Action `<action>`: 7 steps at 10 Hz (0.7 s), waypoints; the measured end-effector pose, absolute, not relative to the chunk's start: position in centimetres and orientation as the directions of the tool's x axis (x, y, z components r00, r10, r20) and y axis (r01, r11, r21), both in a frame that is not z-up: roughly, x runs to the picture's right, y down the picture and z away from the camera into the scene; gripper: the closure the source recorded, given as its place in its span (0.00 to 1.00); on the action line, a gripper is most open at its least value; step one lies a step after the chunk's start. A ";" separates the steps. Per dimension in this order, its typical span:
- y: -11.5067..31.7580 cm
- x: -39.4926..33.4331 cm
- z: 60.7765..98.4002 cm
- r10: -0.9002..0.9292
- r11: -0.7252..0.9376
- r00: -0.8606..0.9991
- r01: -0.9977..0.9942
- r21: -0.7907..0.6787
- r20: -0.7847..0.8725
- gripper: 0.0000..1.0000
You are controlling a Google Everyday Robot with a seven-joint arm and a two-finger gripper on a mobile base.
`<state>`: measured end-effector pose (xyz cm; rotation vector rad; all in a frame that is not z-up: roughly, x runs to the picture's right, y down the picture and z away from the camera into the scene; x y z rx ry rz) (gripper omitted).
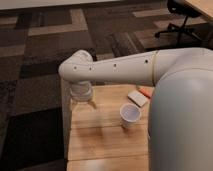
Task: Place the pepper in the ceramic cup
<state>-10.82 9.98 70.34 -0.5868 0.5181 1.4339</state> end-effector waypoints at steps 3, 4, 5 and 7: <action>10.0 -10.8 70.3 0.755 0.044 0.074 -0.997 -0.063 -0.652 0.35; 10.0 -10.8 70.3 0.755 0.044 0.074 -0.997 -0.063 -0.652 0.35; 10.0 -10.8 70.3 0.755 0.044 0.074 -0.997 -0.063 -0.652 0.35; 10.0 -10.8 70.3 0.755 0.044 0.074 -0.997 -0.063 -0.652 0.35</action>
